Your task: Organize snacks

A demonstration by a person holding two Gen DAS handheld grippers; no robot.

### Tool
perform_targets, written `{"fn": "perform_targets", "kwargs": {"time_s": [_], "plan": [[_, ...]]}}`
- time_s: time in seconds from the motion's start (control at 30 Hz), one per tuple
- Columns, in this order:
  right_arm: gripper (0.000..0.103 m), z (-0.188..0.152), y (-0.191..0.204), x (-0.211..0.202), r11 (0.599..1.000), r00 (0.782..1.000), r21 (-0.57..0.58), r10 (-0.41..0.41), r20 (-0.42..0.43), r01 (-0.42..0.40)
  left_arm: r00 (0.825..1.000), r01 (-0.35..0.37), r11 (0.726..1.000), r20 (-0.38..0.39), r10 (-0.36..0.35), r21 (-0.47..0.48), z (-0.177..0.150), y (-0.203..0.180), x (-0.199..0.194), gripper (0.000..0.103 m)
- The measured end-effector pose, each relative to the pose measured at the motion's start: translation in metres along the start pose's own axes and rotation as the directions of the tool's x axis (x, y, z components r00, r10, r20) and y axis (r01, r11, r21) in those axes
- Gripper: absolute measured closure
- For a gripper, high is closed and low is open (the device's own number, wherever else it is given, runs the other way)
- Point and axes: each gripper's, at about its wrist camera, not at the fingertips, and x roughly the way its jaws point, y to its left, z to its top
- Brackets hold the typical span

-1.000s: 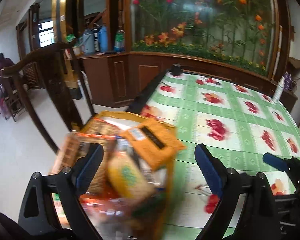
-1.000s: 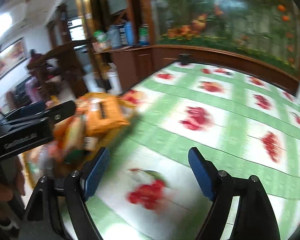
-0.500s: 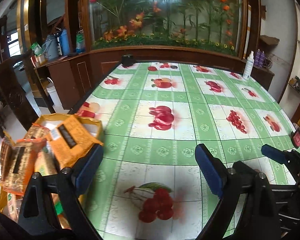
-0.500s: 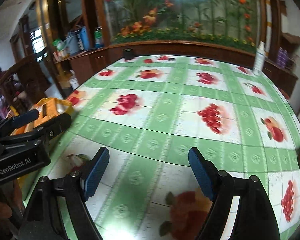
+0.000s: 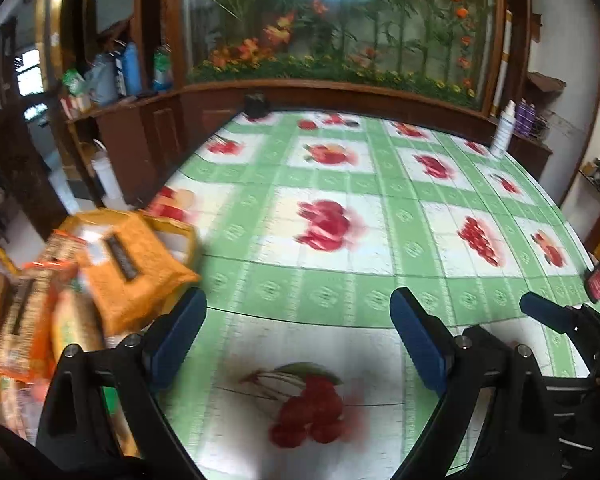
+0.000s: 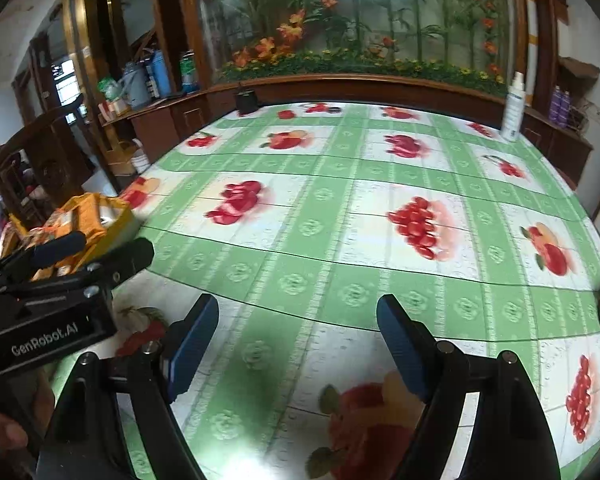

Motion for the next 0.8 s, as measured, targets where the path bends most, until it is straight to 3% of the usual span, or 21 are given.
{"fn": "perform_targets", "kwargs": {"time_s": [0.17,0.4,0.47,0.57,0.8], "plan": [[0.022,0.007,0.028,0.000,0.994,0.997,-0.076,0.079,0.007,-0.078,0.995,-0.074,0.997,0.069,0.076,-0.031,0.002,0.028,-0.029,0.010],[0.022,0.013,0.090,0.006,0.964,0.980,-0.183,0.198,0.008,-0.193,0.981,-0.174,0.979,0.070,0.182,-0.102,-0.010,0.077,-0.057,0.010],[0.022,0.013,0.106,0.009,0.953,0.973,-0.202,0.229,0.002,-0.224,0.966,-0.241,0.963,0.061,0.250,-0.121,-0.016,0.090,-0.063,0.010],[0.022,0.011,0.136,0.013,0.929,0.961,-0.254,0.275,-0.016,-0.270,0.927,-0.363,0.924,0.058,0.372,-0.120,-0.027,0.106,-0.073,0.010],[0.022,0.004,0.177,0.017,0.886,0.945,-0.336,0.322,-0.049,-0.320,0.931,-0.353,0.917,0.029,0.364,-0.184,-0.042,0.138,-0.081,0.010]]}}
